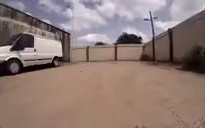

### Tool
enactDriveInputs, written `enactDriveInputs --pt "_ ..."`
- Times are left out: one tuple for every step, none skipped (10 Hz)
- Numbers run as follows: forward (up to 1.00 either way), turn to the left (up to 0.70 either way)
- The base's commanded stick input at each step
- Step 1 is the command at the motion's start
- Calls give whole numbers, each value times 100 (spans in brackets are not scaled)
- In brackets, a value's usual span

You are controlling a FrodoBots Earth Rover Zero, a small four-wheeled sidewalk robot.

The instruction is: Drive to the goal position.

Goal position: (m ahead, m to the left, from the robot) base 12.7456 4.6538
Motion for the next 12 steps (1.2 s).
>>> enactDriveInputs --pt "85 0" --pt "85 0" --pt "85 0" --pt "85 0" --pt "85 0" --pt "85 0" --pt "85 0" --pt "85 0" --pt "85 0" --pt "85 0" --pt "85 0" --pt "85 0"
